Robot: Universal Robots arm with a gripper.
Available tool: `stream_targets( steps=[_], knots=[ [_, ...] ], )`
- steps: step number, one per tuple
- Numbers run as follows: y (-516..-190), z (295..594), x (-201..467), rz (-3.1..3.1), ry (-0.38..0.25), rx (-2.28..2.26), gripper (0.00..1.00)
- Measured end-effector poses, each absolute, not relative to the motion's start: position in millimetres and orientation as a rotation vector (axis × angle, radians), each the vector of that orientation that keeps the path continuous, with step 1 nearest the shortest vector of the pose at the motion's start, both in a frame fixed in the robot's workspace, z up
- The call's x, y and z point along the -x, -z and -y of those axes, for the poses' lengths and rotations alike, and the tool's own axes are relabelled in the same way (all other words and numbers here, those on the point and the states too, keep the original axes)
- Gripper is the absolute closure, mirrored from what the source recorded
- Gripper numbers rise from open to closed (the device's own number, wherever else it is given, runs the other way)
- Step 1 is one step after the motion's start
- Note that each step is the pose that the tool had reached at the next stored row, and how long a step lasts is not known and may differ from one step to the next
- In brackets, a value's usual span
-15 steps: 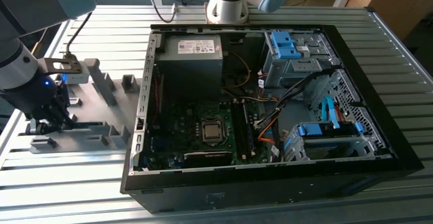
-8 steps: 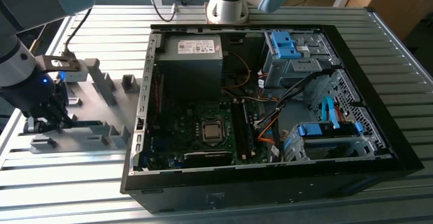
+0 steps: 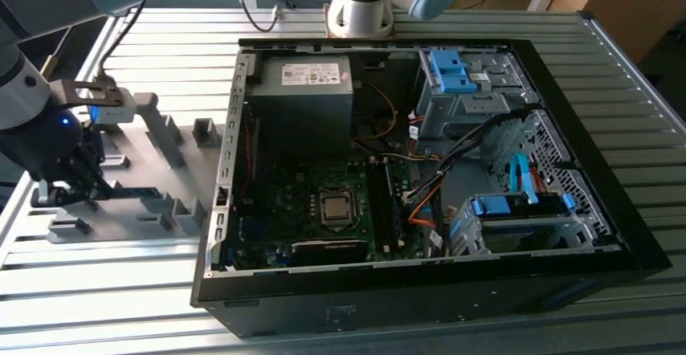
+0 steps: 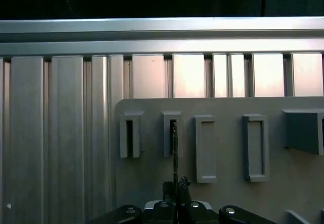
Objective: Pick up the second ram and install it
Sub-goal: 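Pick up the second ram and move it above second insertion slot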
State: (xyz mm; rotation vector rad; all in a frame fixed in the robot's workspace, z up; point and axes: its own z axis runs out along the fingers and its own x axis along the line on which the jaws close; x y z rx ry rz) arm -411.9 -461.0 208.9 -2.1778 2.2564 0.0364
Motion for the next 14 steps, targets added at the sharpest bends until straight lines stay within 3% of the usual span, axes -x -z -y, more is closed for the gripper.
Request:
stream_targets(
  steps=[14],
  knots=[
    [-216.8, 461.0, 411.9, -2.257, -0.037, 2.178, 0.86]
  ],
)
